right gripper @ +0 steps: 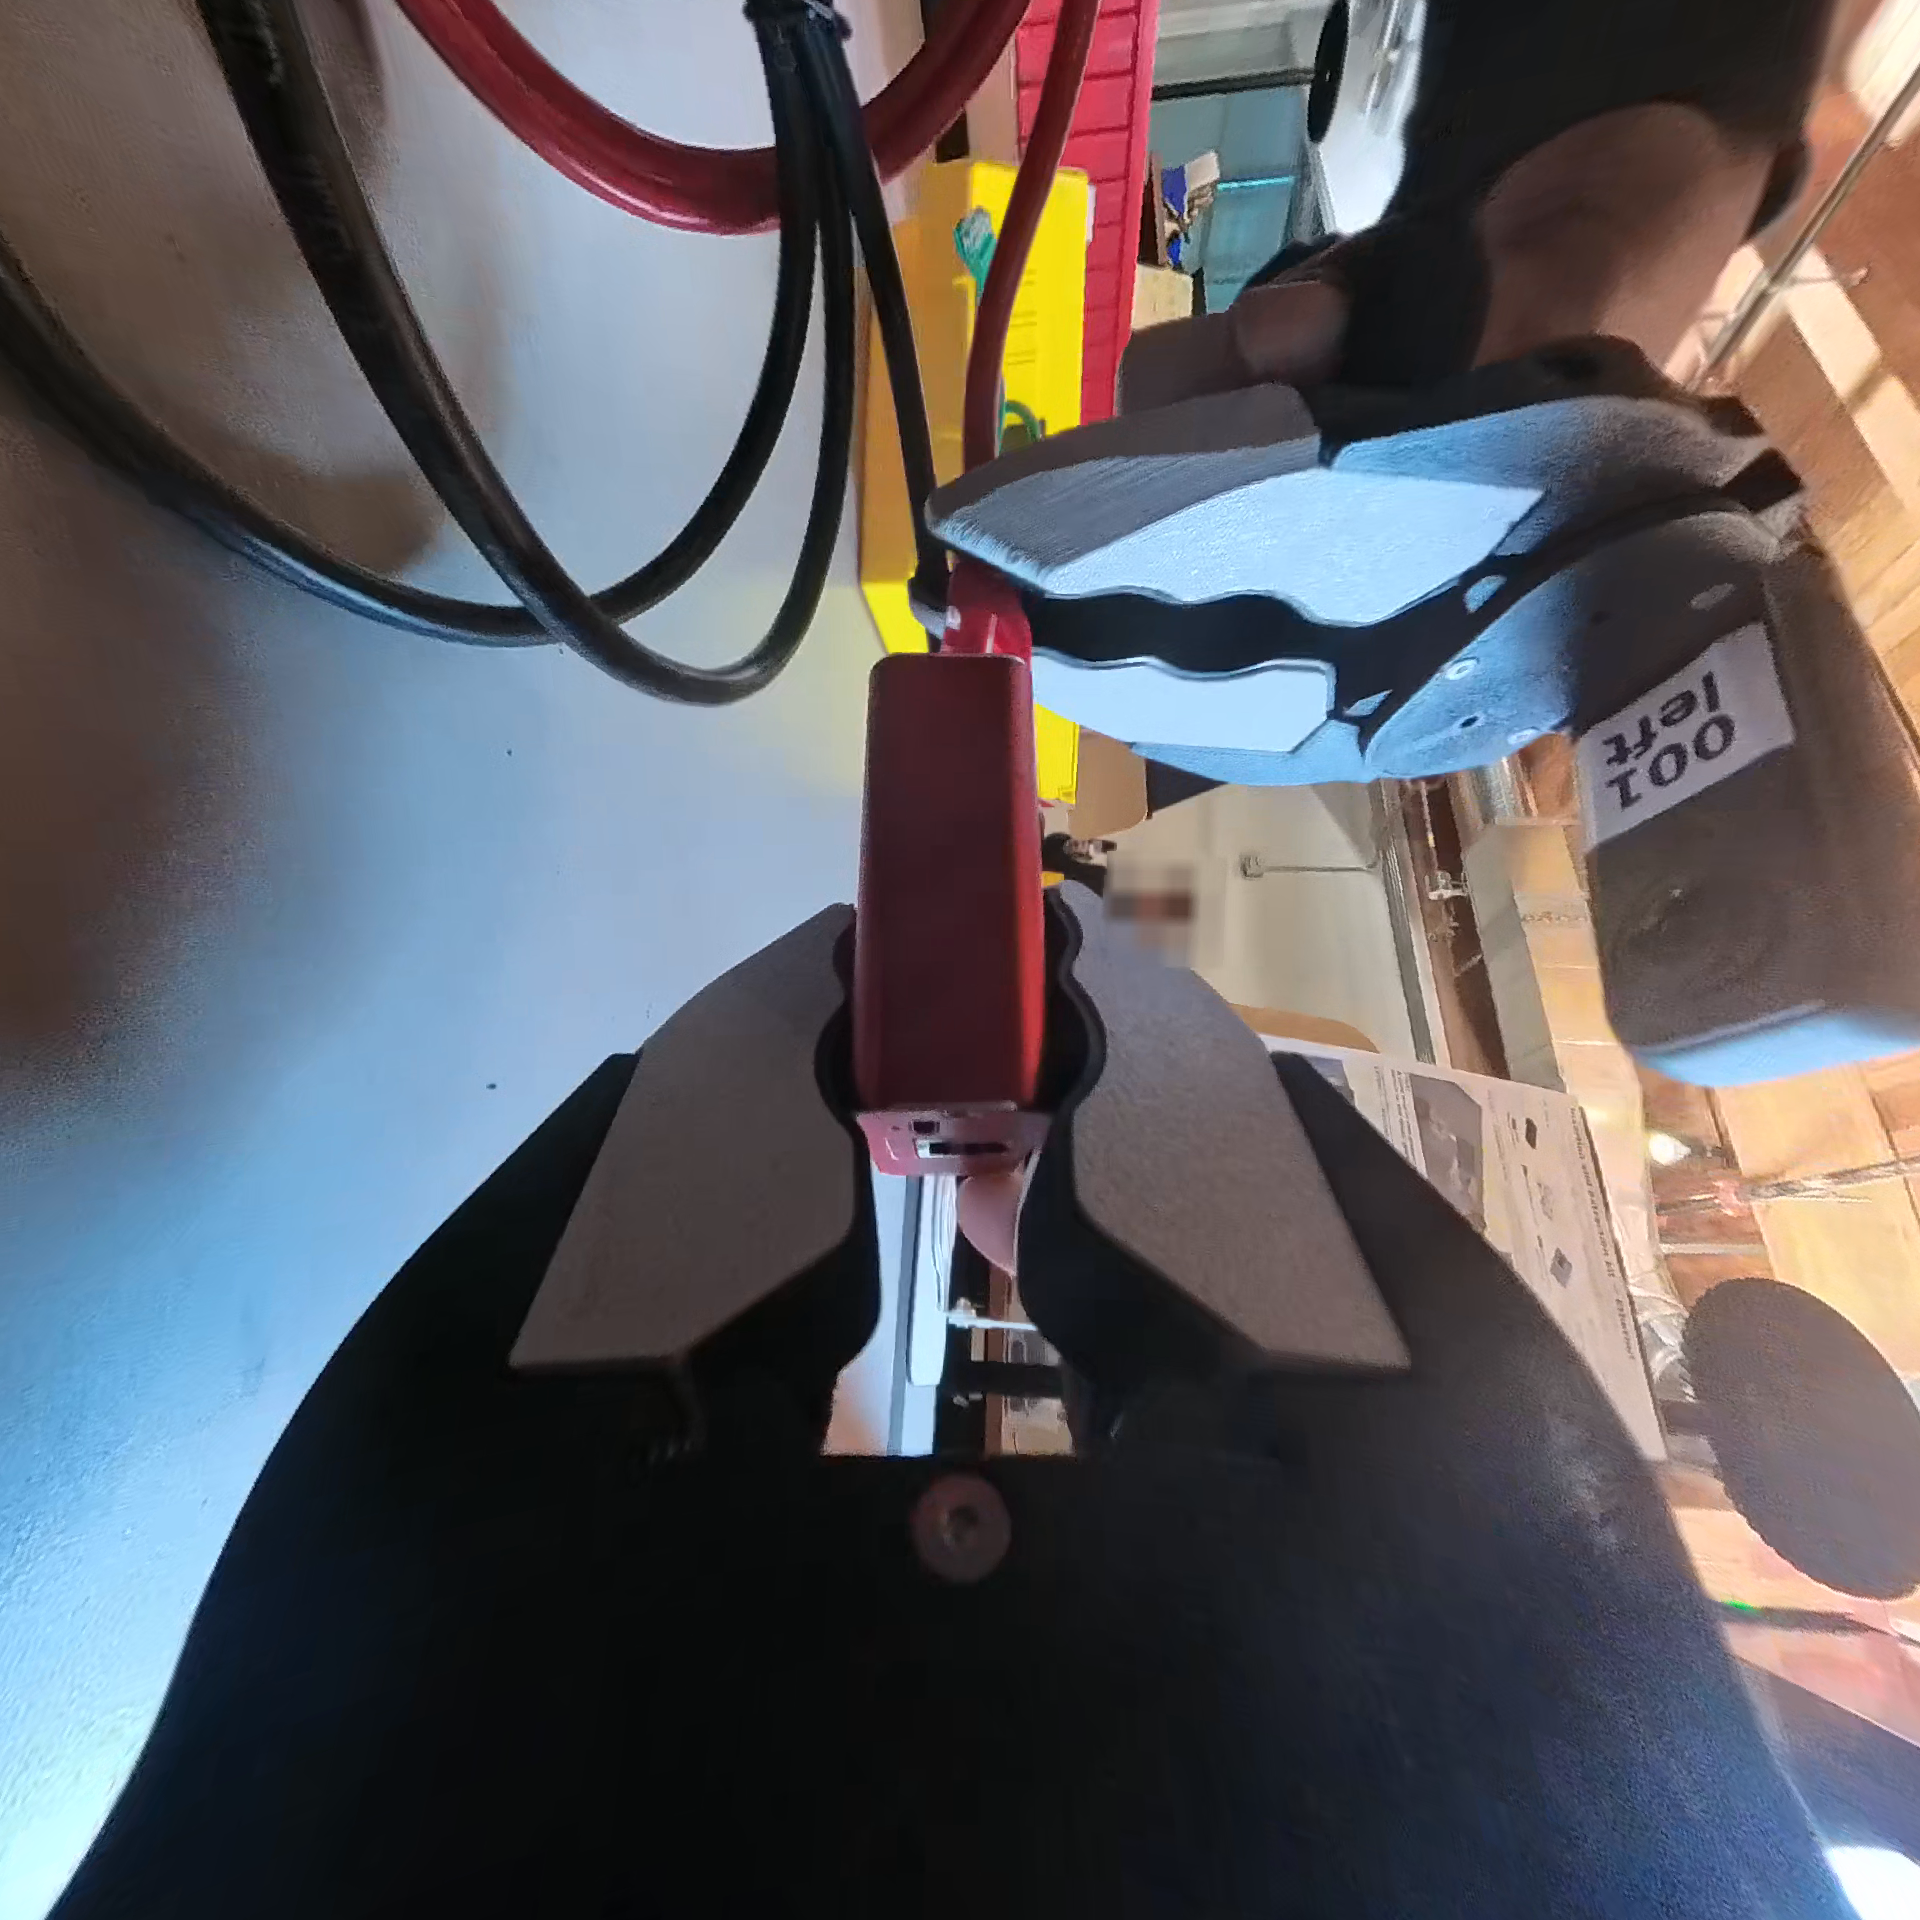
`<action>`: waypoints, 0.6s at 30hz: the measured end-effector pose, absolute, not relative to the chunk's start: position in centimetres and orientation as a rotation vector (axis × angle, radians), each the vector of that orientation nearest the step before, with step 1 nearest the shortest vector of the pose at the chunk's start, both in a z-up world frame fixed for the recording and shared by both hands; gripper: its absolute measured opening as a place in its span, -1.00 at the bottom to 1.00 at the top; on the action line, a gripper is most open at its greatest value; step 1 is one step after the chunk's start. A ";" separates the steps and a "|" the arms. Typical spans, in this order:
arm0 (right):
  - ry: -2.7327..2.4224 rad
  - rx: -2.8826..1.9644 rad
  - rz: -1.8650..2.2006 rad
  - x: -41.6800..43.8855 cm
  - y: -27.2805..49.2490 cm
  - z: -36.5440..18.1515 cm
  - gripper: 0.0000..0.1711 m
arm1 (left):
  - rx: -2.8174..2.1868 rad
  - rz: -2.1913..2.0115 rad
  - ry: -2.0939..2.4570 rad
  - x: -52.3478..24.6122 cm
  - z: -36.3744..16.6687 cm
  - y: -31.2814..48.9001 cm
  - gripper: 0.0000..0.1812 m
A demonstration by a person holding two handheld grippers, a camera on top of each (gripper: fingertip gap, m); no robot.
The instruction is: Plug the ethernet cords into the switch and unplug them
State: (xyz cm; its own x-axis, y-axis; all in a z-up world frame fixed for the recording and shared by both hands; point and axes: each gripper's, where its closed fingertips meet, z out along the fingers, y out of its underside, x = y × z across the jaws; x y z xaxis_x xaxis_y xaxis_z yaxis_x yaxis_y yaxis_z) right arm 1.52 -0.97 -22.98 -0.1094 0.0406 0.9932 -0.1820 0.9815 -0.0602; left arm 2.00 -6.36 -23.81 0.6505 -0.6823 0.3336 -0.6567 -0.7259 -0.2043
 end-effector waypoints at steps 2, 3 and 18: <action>-1.679 0.118 0.208 1.6 -1.1 -23.2 -0.67 | -2.710 -0.703 1.128 2.9 -23.3 -6.6 -0.88; -1.683 0.107 0.223 1.6 -1.1 -23.2 -0.67 | -2.685 -0.762 1.124 3.5 -23.0 -7.0 -0.88; -1.766 -0.089 0.131 0.4 1.4 -24.5 -0.67 | -2.548 -0.696 0.845 3.3 -24.0 -4.8 -0.88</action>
